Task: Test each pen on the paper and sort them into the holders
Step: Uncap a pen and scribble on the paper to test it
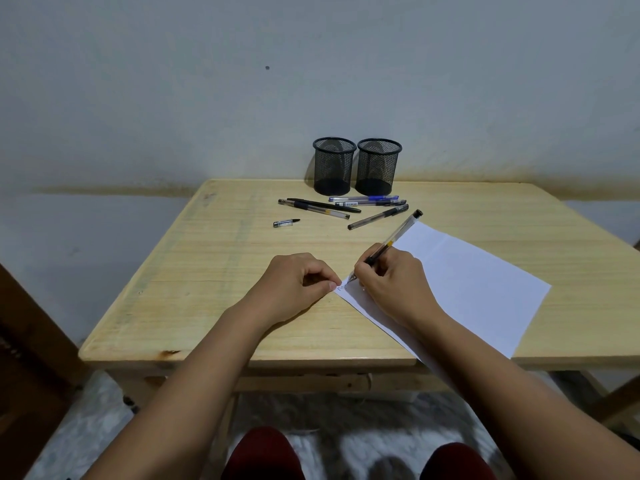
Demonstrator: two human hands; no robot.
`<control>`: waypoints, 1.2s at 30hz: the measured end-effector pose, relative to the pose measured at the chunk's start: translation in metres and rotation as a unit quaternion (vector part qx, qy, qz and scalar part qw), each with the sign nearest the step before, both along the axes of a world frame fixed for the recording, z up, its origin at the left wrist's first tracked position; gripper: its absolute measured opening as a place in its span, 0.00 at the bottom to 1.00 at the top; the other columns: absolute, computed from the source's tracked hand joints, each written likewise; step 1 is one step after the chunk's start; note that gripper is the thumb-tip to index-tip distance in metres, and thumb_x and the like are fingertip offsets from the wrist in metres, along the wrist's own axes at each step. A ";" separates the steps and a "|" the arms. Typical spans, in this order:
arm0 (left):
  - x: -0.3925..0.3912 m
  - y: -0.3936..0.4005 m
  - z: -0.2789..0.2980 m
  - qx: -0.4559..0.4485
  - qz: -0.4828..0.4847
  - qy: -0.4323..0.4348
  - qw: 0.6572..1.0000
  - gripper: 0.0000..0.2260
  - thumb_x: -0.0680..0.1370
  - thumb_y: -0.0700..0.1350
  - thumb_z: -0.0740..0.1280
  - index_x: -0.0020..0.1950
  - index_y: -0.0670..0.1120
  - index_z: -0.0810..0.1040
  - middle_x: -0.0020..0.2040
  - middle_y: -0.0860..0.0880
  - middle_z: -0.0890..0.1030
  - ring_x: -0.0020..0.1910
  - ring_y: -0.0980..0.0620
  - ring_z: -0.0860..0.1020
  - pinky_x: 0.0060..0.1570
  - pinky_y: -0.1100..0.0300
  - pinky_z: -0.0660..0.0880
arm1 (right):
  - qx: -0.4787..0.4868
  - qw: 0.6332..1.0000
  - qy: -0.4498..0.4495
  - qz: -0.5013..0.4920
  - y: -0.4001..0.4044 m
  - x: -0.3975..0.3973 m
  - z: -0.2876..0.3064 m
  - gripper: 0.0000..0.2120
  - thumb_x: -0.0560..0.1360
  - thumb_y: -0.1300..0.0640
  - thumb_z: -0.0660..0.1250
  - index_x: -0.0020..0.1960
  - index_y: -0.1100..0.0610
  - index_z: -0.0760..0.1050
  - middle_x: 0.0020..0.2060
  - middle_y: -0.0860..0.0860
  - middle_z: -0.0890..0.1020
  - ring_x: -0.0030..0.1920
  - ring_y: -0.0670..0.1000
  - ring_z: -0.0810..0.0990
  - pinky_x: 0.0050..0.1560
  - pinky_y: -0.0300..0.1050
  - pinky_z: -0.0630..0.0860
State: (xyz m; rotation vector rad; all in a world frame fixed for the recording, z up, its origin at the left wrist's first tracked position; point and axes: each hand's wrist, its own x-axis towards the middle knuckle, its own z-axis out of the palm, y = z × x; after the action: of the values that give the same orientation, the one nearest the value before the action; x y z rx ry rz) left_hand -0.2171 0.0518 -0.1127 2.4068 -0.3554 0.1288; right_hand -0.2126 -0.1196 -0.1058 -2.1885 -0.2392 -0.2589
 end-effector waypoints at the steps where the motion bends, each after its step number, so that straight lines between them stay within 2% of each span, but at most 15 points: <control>1: 0.000 0.000 0.000 0.001 0.002 -0.001 1.000 0.06 0.75 0.46 0.69 0.50 0.54 0.83 0.46 0.56 0.80 0.45 0.59 0.76 0.41 0.73 0.68 | 0.003 1.000 0.003 -0.003 0.000 0.001 0.000 0.08 0.73 0.59 0.62 0.40 0.59 0.79 0.34 0.55 0.81 0.35 0.50 0.76 0.36 0.42 0.71; 5: 0.000 0.001 0.000 -0.009 0.006 0.004 1.000 0.06 0.75 0.46 0.69 0.49 0.54 0.83 0.45 0.57 0.80 0.44 0.59 0.76 0.40 0.73 0.67 | 0.058 0.998 0.031 -0.019 -0.004 0.008 0.001 0.08 0.73 0.58 0.62 0.40 0.59 0.78 0.33 0.54 0.80 0.35 0.49 0.75 0.37 0.42 0.71; 7: 0.001 0.001 0.003 -0.018 0.005 0.020 1.000 0.06 0.75 0.47 0.69 0.49 0.53 0.83 0.46 0.57 0.81 0.45 0.60 0.77 0.41 0.72 0.69 | 0.106 0.993 0.050 -0.022 -0.006 0.012 0.005 0.08 0.74 0.57 0.62 0.41 0.58 0.79 0.34 0.53 0.81 0.37 0.49 0.77 0.41 0.45 0.74; 9: 0.005 0.001 0.009 -0.018 0.005 0.043 0.999 0.07 0.75 0.48 0.68 0.51 0.54 0.83 0.47 0.58 0.82 0.46 0.61 0.77 0.42 0.71 0.69 | 0.132 0.988 0.074 -0.017 -0.007 0.017 0.010 0.08 0.75 0.57 0.62 0.44 0.57 0.80 0.34 0.49 0.80 0.36 0.47 0.77 0.41 0.44 0.74; 13: 0.026 0.008 0.018 -0.022 0.068 0.049 0.996 0.07 0.75 0.47 0.68 0.52 0.52 0.82 0.49 0.56 0.82 0.47 0.60 0.75 0.44 0.71 0.67 | 0.126 0.983 0.132 -0.004 -0.006 0.032 0.023 0.09 0.75 0.55 0.63 0.48 0.58 0.79 0.36 0.51 0.80 0.34 0.47 0.76 0.39 0.42 0.73; 15: 0.043 0.015 0.019 0.021 0.132 0.012 0.991 0.09 0.76 0.47 0.67 0.54 0.51 0.81 0.53 0.53 0.81 0.49 0.57 0.76 0.47 0.68 0.68 | 0.118 0.983 0.143 0.001 -0.004 0.039 0.028 0.09 0.76 0.54 0.63 0.47 0.58 0.79 0.37 0.52 0.81 0.34 0.48 0.76 0.37 0.42 0.72; 17: 0.058 0.023 0.020 0.074 0.189 -0.004 0.979 0.12 0.77 0.47 0.64 0.59 0.51 0.78 0.58 0.50 0.78 0.55 0.51 0.76 0.51 0.60 0.71 | 0.095 0.985 0.143 0.012 -0.003 0.045 0.031 0.10 0.76 0.52 0.62 0.47 0.57 0.78 0.37 0.52 0.81 0.34 0.48 0.77 0.35 0.41 0.72; 19: 0.071 0.030 0.019 0.140 0.210 -0.001 0.968 0.14 0.78 0.46 0.62 0.63 0.51 0.75 0.61 0.47 0.75 0.59 0.46 0.74 0.54 0.54 0.73 | 0.074 0.987 0.139 0.027 0.000 0.050 0.035 0.11 0.77 0.52 0.62 0.48 0.58 0.78 0.38 0.51 0.81 0.34 0.48 0.77 0.34 0.40 0.71; 22: 0.083 0.036 0.016 0.202 0.216 0.004 0.955 0.15 0.79 0.45 0.60 0.65 0.49 0.73 0.61 0.46 0.74 0.59 0.44 0.73 0.52 0.52 0.74 | 0.040 0.990 0.126 0.040 0.004 0.055 0.037 0.12 0.77 0.51 0.62 0.47 0.58 0.79 0.36 0.49 0.80 0.34 0.46 0.77 0.34 0.38 0.70; 24: 0.088 0.036 0.014 0.203 0.227 -0.004 0.953 0.14 0.79 0.44 0.59 0.64 0.47 0.73 0.60 0.45 0.73 0.58 0.44 0.74 0.50 0.53 0.74 | 0.024 0.992 0.117 0.050 0.007 0.058 0.039 0.12 0.77 0.51 0.61 0.47 0.58 0.80 0.36 0.48 0.80 0.36 0.46 0.77 0.36 0.39 0.72; 27: 0.095 0.034 0.013 0.198 0.239 -0.007 0.951 0.12 0.79 0.43 0.60 0.61 0.45 0.75 0.58 0.44 0.73 0.55 0.44 0.74 0.48 0.55 0.73 | 0.018 0.992 0.107 0.067 0.013 0.061 0.042 0.12 0.77 0.52 0.62 0.50 0.58 0.80 0.39 0.49 0.81 0.39 0.48 0.78 0.47 0.44 0.77; 32: 0.100 0.033 0.008 0.113 0.281 -0.020 0.953 0.05 0.78 0.42 0.61 0.51 0.42 0.75 0.53 0.46 0.73 0.42 0.49 0.71 0.41 0.58 0.68 | 0.022 0.991 0.106 0.081 0.019 0.065 0.044 0.12 0.77 0.53 0.62 0.51 0.59 0.79 0.44 0.52 0.81 0.46 0.51 0.78 0.53 0.48 0.77; 34: 0.100 0.035 0.009 0.132 0.288 -0.047 0.947 0.05 0.78 0.43 0.63 0.52 0.44 0.74 0.54 0.46 0.73 0.44 0.49 0.71 0.42 0.58 0.68 | 0.026 0.990 0.109 0.082 0.020 0.066 0.043 0.12 0.77 0.53 0.62 0.52 0.59 0.79 0.46 0.53 0.82 0.46 0.52 0.78 0.53 0.48 0.78; 36: 0.101 0.037 0.012 0.161 0.278 -0.059 0.945 0.10 0.78 0.43 0.63 0.59 0.47 0.72 0.59 0.46 0.73 0.53 0.48 0.73 0.47 0.56 0.71 | 0.028 0.990 0.112 0.082 0.020 0.068 0.043 0.12 0.77 0.53 0.63 0.53 0.59 0.79 0.47 0.54 0.82 0.43 0.50 0.78 0.47 0.45 0.78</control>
State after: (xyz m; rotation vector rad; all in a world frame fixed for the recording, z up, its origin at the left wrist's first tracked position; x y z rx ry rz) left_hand -0.1163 0.0892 -0.1012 2.7699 0.2866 0.5025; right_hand -0.1447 -0.0998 -0.0629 -2.1078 -0.2804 0.0719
